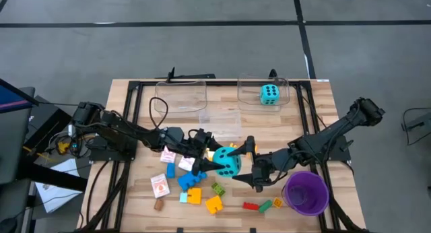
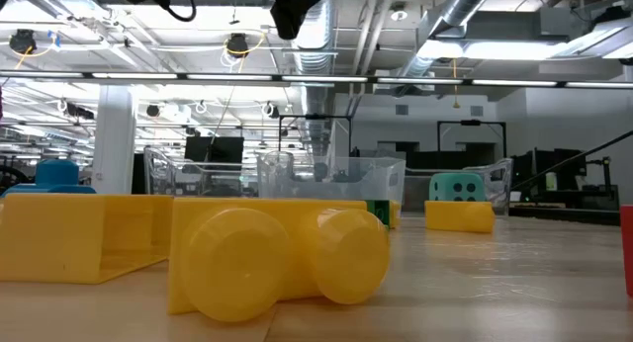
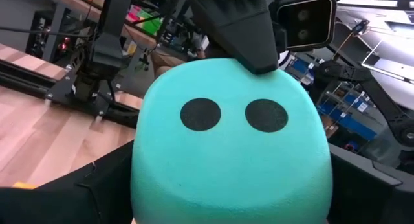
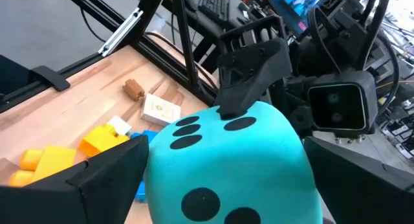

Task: Pick & Place Toys
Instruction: Put the blue dice into the top right transparent bin

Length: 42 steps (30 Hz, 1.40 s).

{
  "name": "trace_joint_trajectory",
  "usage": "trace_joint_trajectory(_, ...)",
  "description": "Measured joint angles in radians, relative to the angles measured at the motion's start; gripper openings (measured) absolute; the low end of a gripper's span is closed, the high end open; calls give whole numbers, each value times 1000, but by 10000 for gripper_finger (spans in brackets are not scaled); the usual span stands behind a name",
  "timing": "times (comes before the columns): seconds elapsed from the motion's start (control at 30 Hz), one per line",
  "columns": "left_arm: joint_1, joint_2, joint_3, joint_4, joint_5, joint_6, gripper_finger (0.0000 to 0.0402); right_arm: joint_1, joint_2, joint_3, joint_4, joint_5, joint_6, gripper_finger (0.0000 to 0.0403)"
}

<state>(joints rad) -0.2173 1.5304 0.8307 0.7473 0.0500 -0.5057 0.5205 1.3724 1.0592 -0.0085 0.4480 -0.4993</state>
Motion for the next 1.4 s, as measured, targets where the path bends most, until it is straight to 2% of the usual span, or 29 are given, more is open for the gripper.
trace_joint_trajectory(0.8,0,-7,-2,-31,27,-53,364,4,36,-1,-31,36,-86,400)
trace_joint_trajectory(1.4,-2,-7,-2,-22,55,-54,363,3,37,-3,-21,44,-79,400)
